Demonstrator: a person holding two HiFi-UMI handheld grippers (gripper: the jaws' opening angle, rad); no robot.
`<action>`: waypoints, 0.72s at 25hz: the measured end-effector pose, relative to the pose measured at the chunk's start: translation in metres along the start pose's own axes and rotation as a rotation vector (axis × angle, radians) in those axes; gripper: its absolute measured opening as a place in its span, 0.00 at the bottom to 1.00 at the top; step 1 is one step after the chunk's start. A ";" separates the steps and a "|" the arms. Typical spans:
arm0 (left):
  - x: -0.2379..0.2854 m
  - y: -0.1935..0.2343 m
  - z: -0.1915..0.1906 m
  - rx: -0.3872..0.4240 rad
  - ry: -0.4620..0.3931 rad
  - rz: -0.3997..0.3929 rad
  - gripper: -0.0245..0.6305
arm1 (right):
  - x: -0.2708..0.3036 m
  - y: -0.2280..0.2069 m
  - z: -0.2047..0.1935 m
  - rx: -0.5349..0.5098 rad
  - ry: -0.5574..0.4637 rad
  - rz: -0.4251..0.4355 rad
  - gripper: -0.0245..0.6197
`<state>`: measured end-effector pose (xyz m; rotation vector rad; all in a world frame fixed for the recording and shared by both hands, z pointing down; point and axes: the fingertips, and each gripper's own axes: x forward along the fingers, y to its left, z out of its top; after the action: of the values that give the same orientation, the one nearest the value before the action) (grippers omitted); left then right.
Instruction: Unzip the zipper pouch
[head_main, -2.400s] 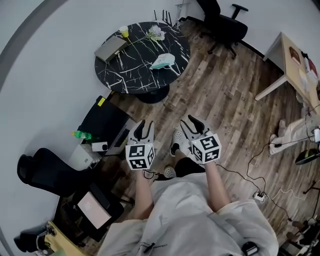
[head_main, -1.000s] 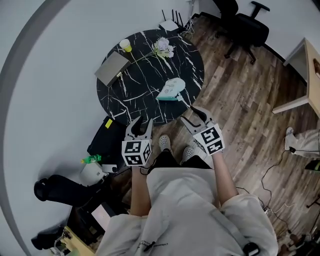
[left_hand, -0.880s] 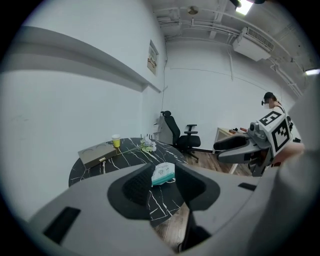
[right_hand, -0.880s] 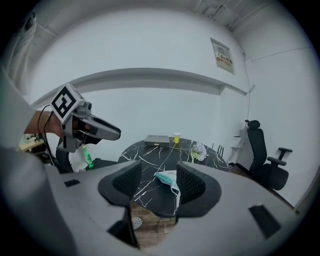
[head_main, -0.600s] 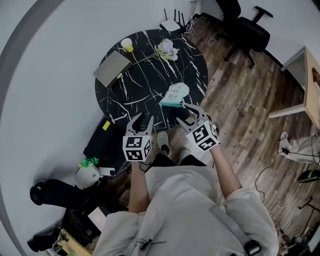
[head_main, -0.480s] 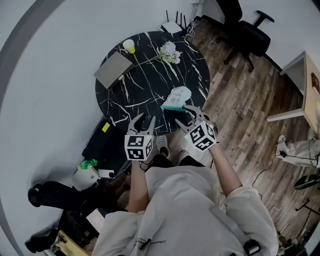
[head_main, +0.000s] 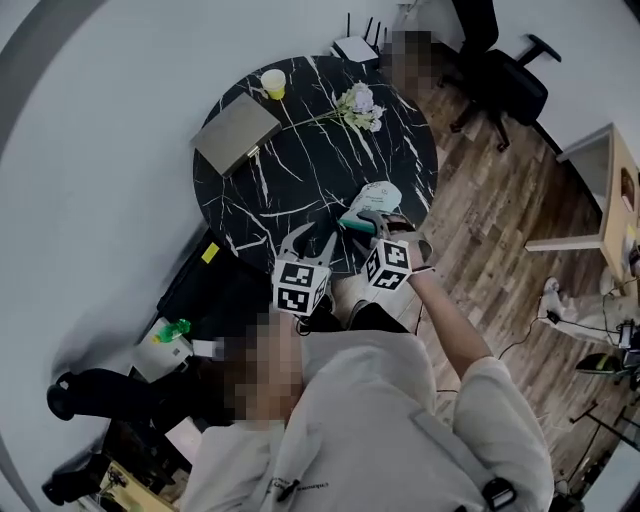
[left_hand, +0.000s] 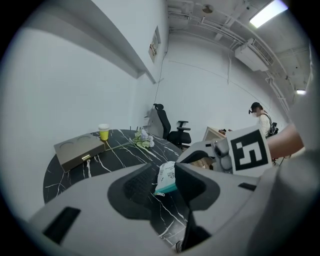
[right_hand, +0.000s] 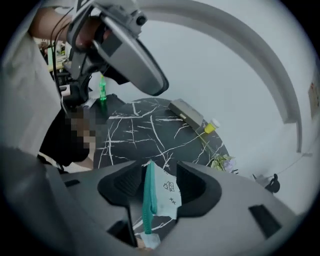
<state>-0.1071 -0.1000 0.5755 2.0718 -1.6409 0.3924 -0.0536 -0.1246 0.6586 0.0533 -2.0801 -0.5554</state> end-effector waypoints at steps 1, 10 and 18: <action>0.002 0.002 -0.002 -0.003 0.003 -0.005 0.27 | 0.010 0.003 -0.003 -0.040 0.029 0.006 0.39; 0.014 0.021 -0.033 0.016 0.035 -0.043 0.27 | 0.067 0.016 -0.040 -0.354 0.276 -0.063 0.41; 0.003 0.033 -0.063 -0.055 0.034 -0.010 0.27 | 0.085 0.024 -0.038 -0.463 0.261 -0.106 0.37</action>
<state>-0.1340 -0.0754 0.6363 2.0215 -1.6039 0.3734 -0.0649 -0.1385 0.7535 -0.0329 -1.6625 -1.0263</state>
